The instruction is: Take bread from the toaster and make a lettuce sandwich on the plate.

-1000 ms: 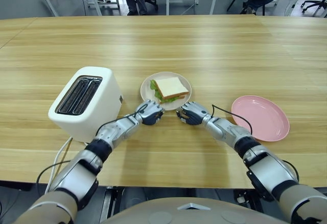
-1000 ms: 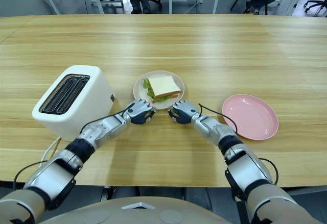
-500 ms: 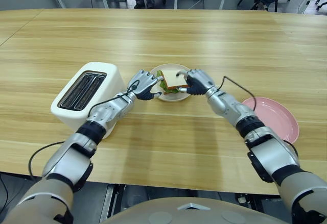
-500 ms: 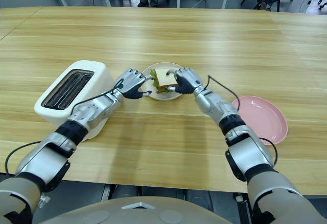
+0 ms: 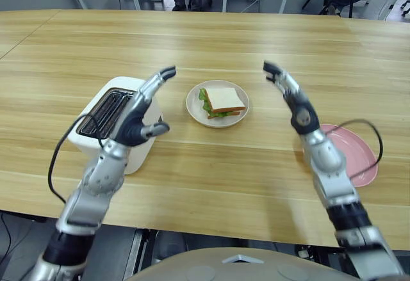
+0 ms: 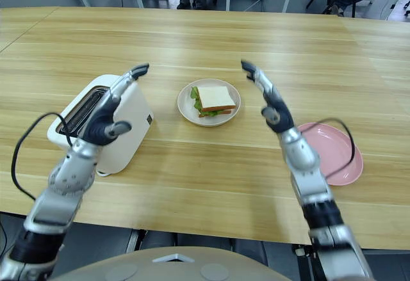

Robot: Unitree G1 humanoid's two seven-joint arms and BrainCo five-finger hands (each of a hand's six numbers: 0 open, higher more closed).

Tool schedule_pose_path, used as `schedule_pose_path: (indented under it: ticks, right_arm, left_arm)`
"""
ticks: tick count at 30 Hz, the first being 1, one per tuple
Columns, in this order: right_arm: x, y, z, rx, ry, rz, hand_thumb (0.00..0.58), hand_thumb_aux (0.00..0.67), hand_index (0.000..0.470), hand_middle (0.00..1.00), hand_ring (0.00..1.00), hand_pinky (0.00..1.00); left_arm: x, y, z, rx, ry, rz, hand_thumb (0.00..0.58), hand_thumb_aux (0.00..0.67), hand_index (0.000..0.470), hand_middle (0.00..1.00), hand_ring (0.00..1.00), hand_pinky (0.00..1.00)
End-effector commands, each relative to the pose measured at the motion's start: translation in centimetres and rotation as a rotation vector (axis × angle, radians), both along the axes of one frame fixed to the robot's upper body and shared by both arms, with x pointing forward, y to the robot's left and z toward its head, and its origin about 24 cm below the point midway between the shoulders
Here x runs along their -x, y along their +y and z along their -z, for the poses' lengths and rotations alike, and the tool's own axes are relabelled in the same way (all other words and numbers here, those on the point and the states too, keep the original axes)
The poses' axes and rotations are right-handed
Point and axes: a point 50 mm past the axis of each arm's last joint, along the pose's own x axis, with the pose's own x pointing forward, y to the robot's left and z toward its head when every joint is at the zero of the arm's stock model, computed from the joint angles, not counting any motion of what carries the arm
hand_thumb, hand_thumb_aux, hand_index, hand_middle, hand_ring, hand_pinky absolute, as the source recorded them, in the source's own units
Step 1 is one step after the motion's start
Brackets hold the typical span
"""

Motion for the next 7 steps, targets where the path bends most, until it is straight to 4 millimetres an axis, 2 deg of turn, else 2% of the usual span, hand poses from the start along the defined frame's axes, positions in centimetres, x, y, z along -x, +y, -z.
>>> schedule_pose_path:
  ticks: [1, 4, 7]
  right_arm:
    - [2.0, -0.2, 0.5, -0.076, 0.004, -0.016, 0.000, 0.000, 0.000, 0.00, 0.00, 0.00]
    - [3.2, -0.6, 1.7, -0.063, 0.021, 0.001, 0.000, 0.000, 0.000, 0.00, 0.00, 0.00]
    - [3.4, -0.9, 1.8, -0.074, 0.018, 0.020, 0.000, 0.000, 0.000, 0.00, 0.00, 0.00]
  left_arm:
    - [1.5, -0.6, 0.7, 0.143, 0.057, 0.096, 0.000, 0.000, 0.000, 0.00, 0.00, 0.00]
    - [2.9, -0.7, 1.7, 0.251, 0.100, 0.127, 0.000, 0.000, 0.000, 0.00, 0.00, 0.00]
    - [3.3, -0.6, 2.1, 0.285, 0.109, 0.123, 0.000, 0.000, 0.000, 0.00, 0.00, 0.00]
